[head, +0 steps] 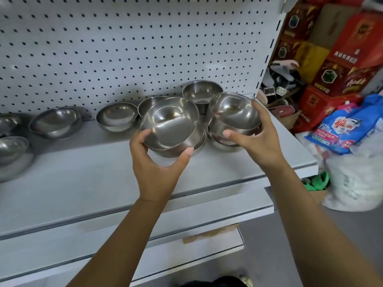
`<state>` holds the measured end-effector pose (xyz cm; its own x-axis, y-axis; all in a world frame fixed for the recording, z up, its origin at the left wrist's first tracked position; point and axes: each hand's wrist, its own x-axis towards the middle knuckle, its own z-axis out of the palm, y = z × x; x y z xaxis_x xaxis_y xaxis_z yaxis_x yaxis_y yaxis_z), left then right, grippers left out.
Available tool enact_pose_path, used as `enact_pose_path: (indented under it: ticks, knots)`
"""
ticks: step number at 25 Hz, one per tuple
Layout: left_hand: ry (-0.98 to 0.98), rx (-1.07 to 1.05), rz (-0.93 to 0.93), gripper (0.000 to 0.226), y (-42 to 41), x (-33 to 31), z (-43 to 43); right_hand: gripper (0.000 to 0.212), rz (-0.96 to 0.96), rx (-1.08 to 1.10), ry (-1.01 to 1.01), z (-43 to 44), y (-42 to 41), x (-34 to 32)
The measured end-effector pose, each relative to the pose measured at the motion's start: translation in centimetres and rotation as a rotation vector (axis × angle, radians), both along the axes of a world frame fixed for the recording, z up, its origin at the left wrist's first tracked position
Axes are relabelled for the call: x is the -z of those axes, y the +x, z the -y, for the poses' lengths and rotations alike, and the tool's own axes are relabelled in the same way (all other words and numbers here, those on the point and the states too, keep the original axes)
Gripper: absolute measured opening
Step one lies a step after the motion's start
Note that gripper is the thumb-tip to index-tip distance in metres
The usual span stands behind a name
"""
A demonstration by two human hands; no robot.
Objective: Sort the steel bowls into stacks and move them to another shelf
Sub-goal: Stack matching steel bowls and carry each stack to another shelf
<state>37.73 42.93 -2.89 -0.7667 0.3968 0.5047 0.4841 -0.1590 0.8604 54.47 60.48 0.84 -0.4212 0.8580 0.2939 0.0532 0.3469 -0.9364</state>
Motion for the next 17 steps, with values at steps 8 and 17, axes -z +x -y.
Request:
enact_pose_path:
  ticks: [8,17]
  knots:
    - [-0.158,-0.130,0.012,0.087,-4.3,0.7,6.4,0.100,-0.084,-0.124,0.046,4.7,-4.3,-3.2]
    - [-0.342,0.011,-0.045,0.085,-7.5,1.1,10.7,0.092,-0.081,-0.318,-0.061,9.0,-9.5,-2.7]
